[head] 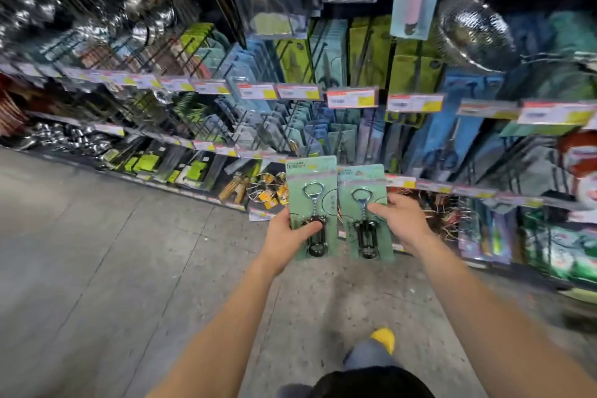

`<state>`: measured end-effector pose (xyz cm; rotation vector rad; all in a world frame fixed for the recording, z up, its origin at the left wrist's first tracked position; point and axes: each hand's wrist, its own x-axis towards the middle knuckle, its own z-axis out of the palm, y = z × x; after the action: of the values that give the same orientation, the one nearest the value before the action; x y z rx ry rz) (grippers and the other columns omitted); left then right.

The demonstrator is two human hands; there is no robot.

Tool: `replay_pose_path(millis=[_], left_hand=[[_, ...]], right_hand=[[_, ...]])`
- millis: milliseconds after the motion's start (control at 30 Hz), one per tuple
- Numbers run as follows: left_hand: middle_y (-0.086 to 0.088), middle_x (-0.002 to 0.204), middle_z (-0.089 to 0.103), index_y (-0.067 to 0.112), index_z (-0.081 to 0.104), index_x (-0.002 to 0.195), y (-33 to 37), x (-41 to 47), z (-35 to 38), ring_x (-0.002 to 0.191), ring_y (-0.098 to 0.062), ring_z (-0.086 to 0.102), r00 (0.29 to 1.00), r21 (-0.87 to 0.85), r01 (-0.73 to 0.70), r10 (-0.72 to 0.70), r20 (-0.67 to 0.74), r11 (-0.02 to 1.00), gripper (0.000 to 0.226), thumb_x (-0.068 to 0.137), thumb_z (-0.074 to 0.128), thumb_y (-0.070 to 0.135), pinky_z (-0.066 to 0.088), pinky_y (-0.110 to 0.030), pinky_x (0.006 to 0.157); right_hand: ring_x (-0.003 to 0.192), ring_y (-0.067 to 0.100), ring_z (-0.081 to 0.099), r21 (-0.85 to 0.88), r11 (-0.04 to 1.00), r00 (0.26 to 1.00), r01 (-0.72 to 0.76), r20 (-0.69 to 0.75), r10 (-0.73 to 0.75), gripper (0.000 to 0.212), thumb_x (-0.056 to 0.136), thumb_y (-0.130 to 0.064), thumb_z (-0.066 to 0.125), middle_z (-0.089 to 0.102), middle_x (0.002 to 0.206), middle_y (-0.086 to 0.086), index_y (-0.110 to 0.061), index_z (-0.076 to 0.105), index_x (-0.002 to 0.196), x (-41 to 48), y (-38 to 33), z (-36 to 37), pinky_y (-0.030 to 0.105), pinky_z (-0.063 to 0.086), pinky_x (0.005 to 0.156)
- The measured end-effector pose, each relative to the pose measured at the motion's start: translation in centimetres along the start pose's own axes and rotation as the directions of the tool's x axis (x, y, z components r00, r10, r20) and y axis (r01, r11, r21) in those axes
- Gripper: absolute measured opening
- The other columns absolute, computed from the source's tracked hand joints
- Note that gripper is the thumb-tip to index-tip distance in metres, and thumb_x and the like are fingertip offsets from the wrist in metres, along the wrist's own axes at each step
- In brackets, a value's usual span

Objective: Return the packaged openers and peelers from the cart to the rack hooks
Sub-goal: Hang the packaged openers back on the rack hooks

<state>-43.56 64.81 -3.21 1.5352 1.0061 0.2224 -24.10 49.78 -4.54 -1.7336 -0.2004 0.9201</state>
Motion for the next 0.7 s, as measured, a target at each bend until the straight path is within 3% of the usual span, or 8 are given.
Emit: replay_pose_path(millis=[200, 433, 500, 533, 567, 600, 633, 700], left_hand=[[0.009, 0.102, 0.082, 0.023, 0.072, 0.108, -2.3, 5.7, -3.2, 0.097, -0.009, 0.077, 0.995, 0.013, 0.067, -0.068, 0.076, 0.998, 0.031, 0.086, 0.083, 0.006, 0.061, -0.020, 0.080], [0.000, 0.108, 0.081, 0.014, 0.075, 0.112, -10.4, 15.5, -6.4, 0.102, -0.018, 0.077, 0.970, 0.103, 0.038, -0.062, 0.234, 0.994, 0.030, 0.085, 0.085, 0.009, 0.062, -0.035, 0.091], [0.002, 0.110, 0.080, 0.013, 0.073, 0.117, -13.0, 17.9, -6.9, 0.101, -0.013, 0.076, 0.954, 0.151, 0.007, -0.052, 0.296, 0.988, 0.036, 0.083, 0.087, 0.011, 0.062, -0.029, 0.090], [0.004, 0.110, 0.080, 0.015, 0.073, 0.117, -14.0, 18.8, -7.1, 0.100, -0.009, 0.075, 0.945, 0.179, -0.008, -0.051, 0.322, 0.984, 0.038, 0.083, 0.088, 0.013, 0.062, -0.025, 0.089], [0.006, 0.110, 0.079, 0.017, 0.073, 0.116, -15.3, 19.8, -7.3, 0.100, -0.007, 0.075, 0.938, 0.198, -0.022, -0.048, 0.344, 0.980, 0.038, 0.082, 0.089, 0.014, 0.061, -0.024, 0.088], [0.007, 0.110, 0.080, 0.020, 0.072, 0.115, -16.5, 20.7, -7.2, 0.101, -0.007, 0.075, 0.935, 0.193, -0.023, -0.047, 0.353, 0.981, 0.038, 0.082, 0.089, 0.014, 0.061, -0.026, 0.089], [0.007, 0.110, 0.080, 0.021, 0.072, 0.114, -17.8, 21.8, -7.0, 0.101, -0.008, 0.075, 0.934, 0.189, -0.042, -0.029, 0.357, 0.981, 0.037, 0.081, 0.089, 0.014, 0.061, -0.029, 0.089], [0.008, 0.106, 0.080, 0.019, 0.073, 0.111, -19.9, 24.3, -6.5, 0.097, -0.006, 0.075, 0.937, 0.197, -0.100, 0.026, 0.348, 0.975, 0.033, 0.082, 0.088, 0.014, 0.059, -0.026, 0.085]], right_hand=[[0.093, 0.026, 0.070, -0.103, 0.992, 0.996, -0.068, -0.072, 0.061, 0.010, 0.087, -0.016, 0.077, 0.076, 0.097, 0.004, -0.016, 0.074, 0.097, 4.0, 1.4, 3.8, 0.044, 0.054, 0.096], [0.081, 0.020, 0.061, -0.012, 0.987, 0.970, -0.158, -0.189, 0.153, 0.020, 0.088, -0.015, 0.077, 0.071, 0.087, 0.013, 0.003, 0.071, 0.093, 9.7, 7.7, 10.8, 0.031, 0.045, 0.077], [0.088, 0.031, 0.065, 0.001, 0.989, 0.966, -0.147, -0.216, 0.143, 0.038, 0.085, -0.016, 0.079, 0.066, 0.090, 0.030, 0.014, 0.067, 0.104, 11.7, 9.4, 12.7, 0.041, 0.048, 0.079], [0.095, 0.038, 0.065, 0.012, 0.991, 0.964, -0.134, -0.230, 0.133, 0.044, 0.086, -0.014, 0.079, 0.050, 0.124, 0.039, 0.019, 0.062, 0.110, 12.8, 10.3, 13.6, 0.046, 0.048, 0.081], [0.105, 0.042, 0.063, 0.033, 0.992, 0.959, -0.126, -0.252, 0.130, 0.047, 0.087, -0.011, 0.078, 0.045, 0.112, -0.002, 0.022, 0.059, 0.114, 13.7, 11.0, 14.3, 0.049, 0.048, 0.086], [0.116, 0.043, 0.060, 0.053, 0.991, 0.954, -0.121, -0.269, 0.131, 0.047, 0.089, -0.009, 0.076, 0.039, 0.137, 0.034, 0.021, 0.057, 0.120, 15.0, 11.9, 14.9, 0.049, 0.046, 0.094], [0.122, 0.043, 0.057, 0.071, 0.990, 0.946, -0.123, -0.292, 0.139, 0.047, 0.090, -0.009, 0.075, 0.060, 0.128, 0.036, 0.019, 0.058, 0.124, 16.3, 12.6, 15.4, 0.048, 0.044, 0.102], [0.111, 0.039, 0.065, 0.053, 0.996, 0.942, -0.065, -0.325, 0.079, 0.035, 0.088, -0.009, 0.076, 0.067, 0.122, 0.031, 0.011, 0.067, 0.115, 19.1, 14.0, 16.0, 0.056, 0.046, 0.104]])
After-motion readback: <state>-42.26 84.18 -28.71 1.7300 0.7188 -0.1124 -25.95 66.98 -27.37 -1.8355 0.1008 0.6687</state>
